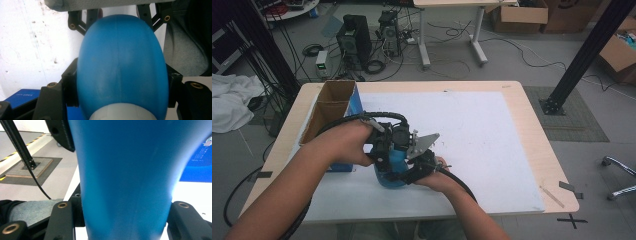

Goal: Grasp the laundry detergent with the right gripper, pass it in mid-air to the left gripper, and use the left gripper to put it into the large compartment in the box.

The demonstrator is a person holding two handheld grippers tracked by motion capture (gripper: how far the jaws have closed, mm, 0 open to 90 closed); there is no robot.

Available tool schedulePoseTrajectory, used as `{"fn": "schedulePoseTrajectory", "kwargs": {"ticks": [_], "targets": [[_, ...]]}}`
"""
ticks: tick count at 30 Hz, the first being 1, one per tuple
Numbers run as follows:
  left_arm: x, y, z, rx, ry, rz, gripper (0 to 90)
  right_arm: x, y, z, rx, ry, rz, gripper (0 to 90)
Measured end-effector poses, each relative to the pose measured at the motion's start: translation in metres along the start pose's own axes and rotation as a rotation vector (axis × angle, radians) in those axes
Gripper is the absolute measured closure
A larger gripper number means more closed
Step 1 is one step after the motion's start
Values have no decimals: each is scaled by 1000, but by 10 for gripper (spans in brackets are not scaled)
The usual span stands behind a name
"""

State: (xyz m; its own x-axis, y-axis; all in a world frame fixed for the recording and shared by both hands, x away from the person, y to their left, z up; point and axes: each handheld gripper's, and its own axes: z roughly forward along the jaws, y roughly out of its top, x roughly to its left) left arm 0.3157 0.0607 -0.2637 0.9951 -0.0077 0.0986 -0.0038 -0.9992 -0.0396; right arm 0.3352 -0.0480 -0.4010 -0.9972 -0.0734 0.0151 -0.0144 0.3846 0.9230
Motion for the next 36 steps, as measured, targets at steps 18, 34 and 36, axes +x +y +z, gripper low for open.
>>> {"fn": "schedulePoseTrajectory", "kwargs": {"ticks": [18, 34, 36], "targets": [[-1, 3, -9, 32, 3, -21, 384, 2, 4, -2, -26, -6, -18, 436], [2, 12, -13, 58, 4, -16, 384, 0, 0, -16, -44, -26, 16, 318], [3, 11, -12, 57, 1, -22, 384, 1, 0, -20, -41, -28, 16, 295]]}}
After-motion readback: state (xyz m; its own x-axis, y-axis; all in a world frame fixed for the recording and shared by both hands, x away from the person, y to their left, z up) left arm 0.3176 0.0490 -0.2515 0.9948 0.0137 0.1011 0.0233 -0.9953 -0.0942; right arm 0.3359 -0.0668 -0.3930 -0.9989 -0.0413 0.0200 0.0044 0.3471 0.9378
